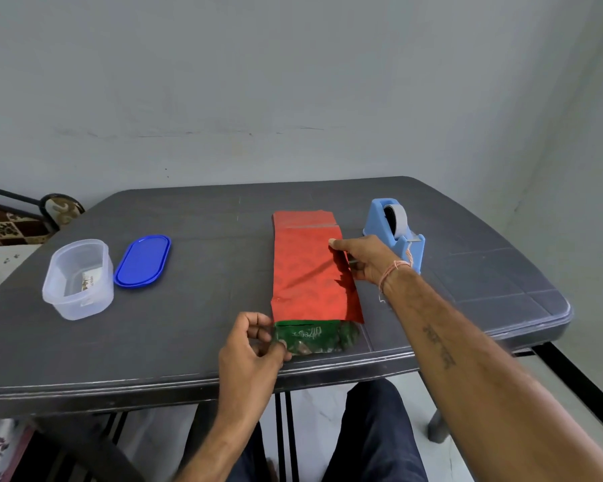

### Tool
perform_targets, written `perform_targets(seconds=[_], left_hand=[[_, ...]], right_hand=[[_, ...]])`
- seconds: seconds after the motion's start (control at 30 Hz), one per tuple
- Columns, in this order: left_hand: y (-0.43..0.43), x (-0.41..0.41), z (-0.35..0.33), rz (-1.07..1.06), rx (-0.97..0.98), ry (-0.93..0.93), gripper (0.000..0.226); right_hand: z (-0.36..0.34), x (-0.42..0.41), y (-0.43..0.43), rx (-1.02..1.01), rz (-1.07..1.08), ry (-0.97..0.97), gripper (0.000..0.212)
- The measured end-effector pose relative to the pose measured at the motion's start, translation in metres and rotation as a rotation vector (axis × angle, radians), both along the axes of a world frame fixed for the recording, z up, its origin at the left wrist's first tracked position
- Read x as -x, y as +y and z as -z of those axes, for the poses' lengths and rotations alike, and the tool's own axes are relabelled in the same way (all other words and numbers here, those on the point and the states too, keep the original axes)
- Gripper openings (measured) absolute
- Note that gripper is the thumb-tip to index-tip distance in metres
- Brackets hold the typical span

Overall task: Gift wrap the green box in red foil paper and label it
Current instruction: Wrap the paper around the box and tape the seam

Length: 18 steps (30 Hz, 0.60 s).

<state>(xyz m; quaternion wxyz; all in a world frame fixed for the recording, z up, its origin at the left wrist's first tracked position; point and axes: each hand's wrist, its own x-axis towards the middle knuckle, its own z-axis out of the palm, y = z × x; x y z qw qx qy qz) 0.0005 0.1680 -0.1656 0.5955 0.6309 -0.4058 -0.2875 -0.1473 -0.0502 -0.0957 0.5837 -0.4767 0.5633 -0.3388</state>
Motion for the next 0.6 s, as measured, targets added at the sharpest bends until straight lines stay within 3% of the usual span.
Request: perform_targets(seconds=[0.13, 0.27, 0.4, 0.6], left_hand=[[0.010, -0.004, -0.006, -0.094, 0.045, -0.186, 0.024], [-0.018, -0.023, -0.029, -0.130, 0.182, -0.129, 0.024], [-0.087, -0.050, -0.053, 0.126, 0.059, -0.224, 0.033], [-0.155, -0.039, -0.054, 0.460, -0.234, -0.419, 0.062]], right_hand=[[0.001, 0.001, 0.000, 0.018, -0.004, 0.006, 0.026], [-0.001, 0.000, -0.001, 0.030, -0.019, 0.018, 0.027], [0.002, -0.001, -0.003, 0.025, -0.007, 0.013, 0.037], [0.004, 0.002, -0.002, -0.017, 0.009, -0.027, 0.026]])
